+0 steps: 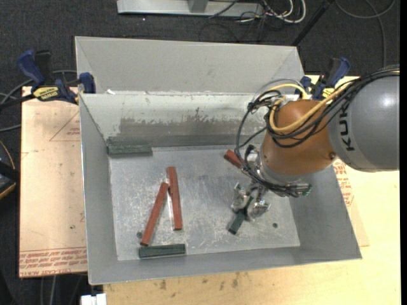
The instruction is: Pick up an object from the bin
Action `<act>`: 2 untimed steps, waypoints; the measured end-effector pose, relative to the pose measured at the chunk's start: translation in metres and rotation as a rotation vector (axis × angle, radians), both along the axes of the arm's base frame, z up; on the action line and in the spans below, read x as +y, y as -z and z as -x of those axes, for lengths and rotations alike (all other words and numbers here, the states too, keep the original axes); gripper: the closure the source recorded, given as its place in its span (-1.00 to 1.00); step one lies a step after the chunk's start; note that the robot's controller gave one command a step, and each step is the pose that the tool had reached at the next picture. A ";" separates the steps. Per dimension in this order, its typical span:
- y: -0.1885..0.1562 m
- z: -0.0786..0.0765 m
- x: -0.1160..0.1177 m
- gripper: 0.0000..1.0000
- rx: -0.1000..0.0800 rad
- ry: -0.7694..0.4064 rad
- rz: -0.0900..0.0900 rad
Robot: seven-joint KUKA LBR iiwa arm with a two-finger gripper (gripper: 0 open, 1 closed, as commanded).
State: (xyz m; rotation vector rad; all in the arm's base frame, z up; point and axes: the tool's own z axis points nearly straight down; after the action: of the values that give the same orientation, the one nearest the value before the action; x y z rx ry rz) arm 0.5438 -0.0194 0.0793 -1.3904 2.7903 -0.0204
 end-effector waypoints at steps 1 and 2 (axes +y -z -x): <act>0.000 0.000 0.000 1.00 0.000 0.001 0.000; -0.001 0.000 0.000 1.00 0.000 0.001 0.000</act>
Offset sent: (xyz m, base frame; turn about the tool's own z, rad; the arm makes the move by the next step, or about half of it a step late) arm -0.0024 0.0035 0.0486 -0.0019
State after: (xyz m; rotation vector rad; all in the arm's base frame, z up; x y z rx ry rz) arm 0.5437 -0.0194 0.0800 -1.3894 2.7907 -0.0199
